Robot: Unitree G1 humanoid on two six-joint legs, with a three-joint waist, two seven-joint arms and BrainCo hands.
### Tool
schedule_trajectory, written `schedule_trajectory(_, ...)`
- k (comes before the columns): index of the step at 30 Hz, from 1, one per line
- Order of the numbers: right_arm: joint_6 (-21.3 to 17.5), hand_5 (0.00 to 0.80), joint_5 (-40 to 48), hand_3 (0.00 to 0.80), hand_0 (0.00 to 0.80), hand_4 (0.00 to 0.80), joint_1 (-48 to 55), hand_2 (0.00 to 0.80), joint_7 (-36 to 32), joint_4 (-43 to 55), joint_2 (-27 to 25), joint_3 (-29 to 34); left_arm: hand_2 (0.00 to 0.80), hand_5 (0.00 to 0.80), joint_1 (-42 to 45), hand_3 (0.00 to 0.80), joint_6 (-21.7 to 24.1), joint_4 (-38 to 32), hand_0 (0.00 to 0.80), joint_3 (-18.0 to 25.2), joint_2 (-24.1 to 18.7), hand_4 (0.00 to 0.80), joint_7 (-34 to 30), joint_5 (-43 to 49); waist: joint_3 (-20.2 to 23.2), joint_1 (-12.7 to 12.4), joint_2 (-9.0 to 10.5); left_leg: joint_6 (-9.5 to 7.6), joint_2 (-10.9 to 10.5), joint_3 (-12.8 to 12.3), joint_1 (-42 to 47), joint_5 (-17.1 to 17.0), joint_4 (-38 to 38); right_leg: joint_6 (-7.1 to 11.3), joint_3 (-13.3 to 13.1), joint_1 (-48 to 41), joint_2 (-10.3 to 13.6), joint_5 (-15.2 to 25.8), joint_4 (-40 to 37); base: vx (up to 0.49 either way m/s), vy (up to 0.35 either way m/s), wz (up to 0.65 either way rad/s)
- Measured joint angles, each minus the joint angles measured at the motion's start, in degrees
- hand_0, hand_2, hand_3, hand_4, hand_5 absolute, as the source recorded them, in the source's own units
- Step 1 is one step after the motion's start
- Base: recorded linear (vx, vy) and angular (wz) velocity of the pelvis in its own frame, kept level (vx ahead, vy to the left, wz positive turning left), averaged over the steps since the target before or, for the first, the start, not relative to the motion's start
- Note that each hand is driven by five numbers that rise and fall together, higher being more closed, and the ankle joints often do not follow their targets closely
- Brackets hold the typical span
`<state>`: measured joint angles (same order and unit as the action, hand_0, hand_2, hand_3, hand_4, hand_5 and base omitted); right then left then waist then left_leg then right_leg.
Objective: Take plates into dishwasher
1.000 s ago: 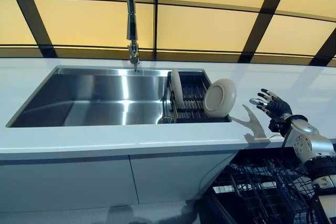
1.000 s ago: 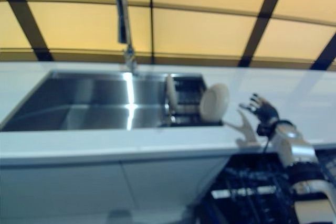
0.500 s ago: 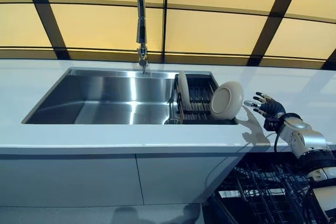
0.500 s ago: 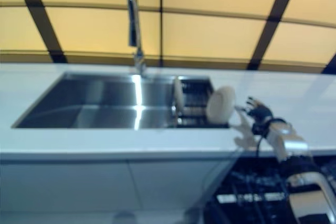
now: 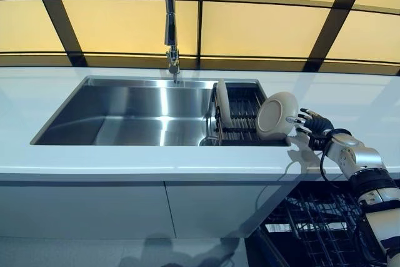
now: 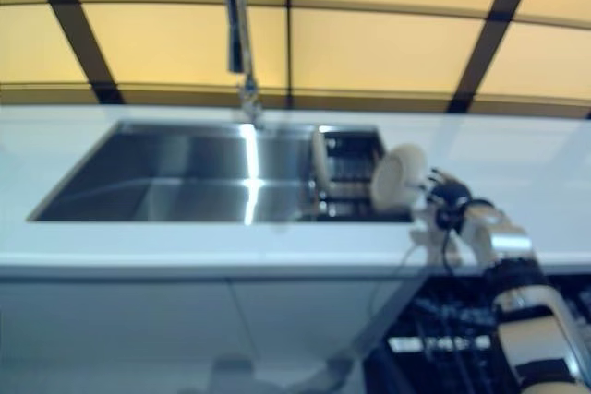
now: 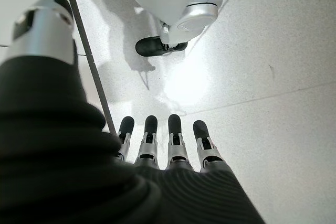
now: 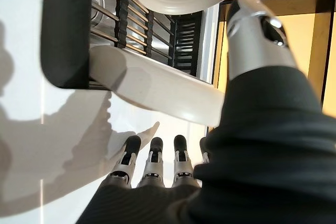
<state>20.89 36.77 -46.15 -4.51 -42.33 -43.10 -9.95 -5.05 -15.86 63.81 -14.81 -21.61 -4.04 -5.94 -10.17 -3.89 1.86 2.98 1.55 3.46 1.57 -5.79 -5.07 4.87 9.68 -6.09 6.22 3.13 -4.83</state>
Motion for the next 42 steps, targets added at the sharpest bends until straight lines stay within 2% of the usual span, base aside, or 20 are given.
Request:
schedule_trajectory(8,0.9,0.0,-0.9,0.0,0.0,0.0,-1.6,0.0,-0.9,-2.1,0.0,0.0,0.0,0.0,-0.1,0.0,-0.8,-0.3,0.0,0.0,0.2,0.0,0.1,-0.6,-0.1,-0.1,0.05,-0.02,0.0,0.1,0.0,0.0,0.0,0.02,0.1,0.0,0.0,0.0,0.0,0.0,0.0,0.0)
schedule_trajectory(27,7.1,0.0,-1.9,0.0,0.0,0.0,-9.3,0.0,-3.6,-9.5,-0.4,-0.2,0.0,0.0,-1.0,0.0,-2.6,-0.5,0.0,-0.3,0.4,0.0,0.8,-2.8,-1.3,-0.4,-0.21,0.01,-0.1,0.5,0.2,-0.2,0.2,0.01,0.3,-0.5,0.0,0.0,0.0,0.0,0.0,0.0)
schedule_trajectory(32,8.2,0.0,-2.4,0.0,0.0,0.0,-11.2,0.0,-4.5,-10.5,-0.5,-2.0,0.0,0.0,-1.0,0.0,-3.4,-0.5,0.0,-0.3,0.4,0.0,0.9,-3.1,-1.4,-0.4,-0.55,0.04,-0.1,0.8,0.4,-0.3,0.2,0.01,0.4,-0.7,0.0,0.0,0.0,0.0,0.0,0.0)
schedule_trajectory(33,8.3,0.314,-2.4,0.314,0.314,0.314,-11.3,0.314,-4.5,-10.6,-0.5,-2.0,0.0,0.0,-1.1,0.0,-3.5,-0.5,0.0,-0.3,0.4,0.0,1.1,-3.8,-1.4,-0.4,-0.58,0.06,0.0,0.9,0.4,-0.3,0.2,0.01,0.4,-0.8,0.0,0.0,0.0,0.0,0.0,0.0)
schedule_trajectory(34,8.3,0.489,-2.4,0.489,0.489,0.489,-11.3,0.489,-4.5,-10.6,-0.5,-2.0,0.0,0.0,-1.1,0.0,-3.6,-0.5,0.0,-0.3,0.4,0.0,1.3,-4.0,-1.5,-0.4,-0.63,0.07,0.0,1.0,0.4,-0.3,0.2,0.0,0.4,-0.8,0.0,0.0,0.0,0.0,0.0,0.0)
schedule_trajectory(35,8.5,0.527,-2.4,0.527,0.527,0.527,-11.5,0.527,-4.6,-10.7,-0.5,-2.0,0.0,0.0,-1.1,0.0,-3.6,-0.5,0.0,-0.3,0.5,0.0,1.3,-4.0,-1.5,-0.5,-0.67,0.07,0.0,1.0,0.4,-0.3,0.1,0.0,0.4,-0.8,0.0,0.0,0.0,0.0,0.0,0.0)
schedule_trajectory(36,9.4,0.722,-2.3,0.722,0.722,0.722,-11.6,0.722,-5.3,-10.8,-0.3,-2.2,0.0,0.0,-1.1,0.0,-3.6,-0.6,0.0,-0.3,0.5,0.0,1.3,-4.1,-1.5,-0.5,-0.8,0.07,0.0,1.1,0.4,-0.3,0.1,-0.01,0.5,-0.8,0.0,0.0,0.0,0.0,0.0,0.0)
schedule_trajectory(37,9.6,0.8,-2.4,0.8,0.8,0.8,-11.6,0.8,-5.3,-10.8,-0.2,-2.3,0.0,0.0,-1.2,0.0,-3.7,-0.6,0.0,-0.3,0.5,0.0,1.3,-4.2,-1.5,-0.6,-0.9,0.07,-0.1,1.1,0.4,-0.3,0.2,-0.01,0.5,-0.8,0.0,0.0,0.0,0.0,0.0,0.0)
schedule_trajectory(42,10.7,0.8,-2.4,0.8,0.8,0.8,-11.7,0.8,-6.2,-11.1,-0.1,-3.6,0.0,0.0,-1.5,0.0,-4.3,-1.7,0.0,-0.3,0.7,0.0,1.3,-4.4,-1.6,-2.0,-1.61,0.04,-0.2,1.4,0.4,-0.3,0.2,-0.04,0.8,-1.0,0.0,0.0,0.0,0.006,0.014,0.03)
